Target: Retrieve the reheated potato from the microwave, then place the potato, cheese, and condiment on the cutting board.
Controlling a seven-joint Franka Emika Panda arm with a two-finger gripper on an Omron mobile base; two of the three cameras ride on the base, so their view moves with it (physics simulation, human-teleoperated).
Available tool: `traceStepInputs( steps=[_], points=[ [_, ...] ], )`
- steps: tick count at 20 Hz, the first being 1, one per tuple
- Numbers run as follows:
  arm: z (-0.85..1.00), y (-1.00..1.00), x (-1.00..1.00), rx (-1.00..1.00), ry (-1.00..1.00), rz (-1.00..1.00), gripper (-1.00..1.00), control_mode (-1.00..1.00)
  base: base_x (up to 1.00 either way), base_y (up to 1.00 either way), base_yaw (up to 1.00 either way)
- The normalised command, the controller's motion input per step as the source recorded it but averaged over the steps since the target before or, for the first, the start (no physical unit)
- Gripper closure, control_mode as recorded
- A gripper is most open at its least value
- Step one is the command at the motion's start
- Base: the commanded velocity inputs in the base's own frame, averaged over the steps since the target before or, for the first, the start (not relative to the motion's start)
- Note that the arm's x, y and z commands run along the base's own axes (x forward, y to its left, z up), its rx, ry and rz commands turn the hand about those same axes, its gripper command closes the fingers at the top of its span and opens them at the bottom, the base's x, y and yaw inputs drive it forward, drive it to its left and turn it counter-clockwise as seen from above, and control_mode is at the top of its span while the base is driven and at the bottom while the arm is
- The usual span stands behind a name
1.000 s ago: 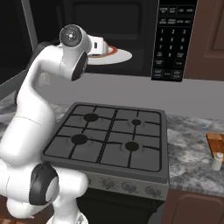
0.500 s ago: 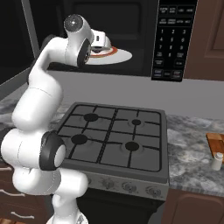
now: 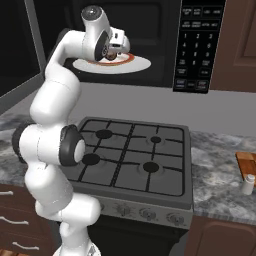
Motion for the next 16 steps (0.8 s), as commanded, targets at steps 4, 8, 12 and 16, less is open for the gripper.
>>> traceStepInputs(
  steps=[4, 8, 12, 16],
  points=[
    [-0.01, 0.0, 0.49, 0.0, 0.09, -0.01, -1.0, -1.0, 0.0, 0.0, 0.0],
    [-0.17, 0.0, 0.37, 0.0, 0.06, 0.0, -1.0, -1.0, 0.0, 0.0, 0.0],
    [-0.28, 0.0, 0.29, 0.0, 0.03, 0.0, -1.0, -1.0, 0.0, 0.0, 0.0],
    [-0.19, 0.01, 0.15, 0.0, 0.02, 0.0, -1.0, -1.0, 0.0, 0.0, 0.0]
  ],
)
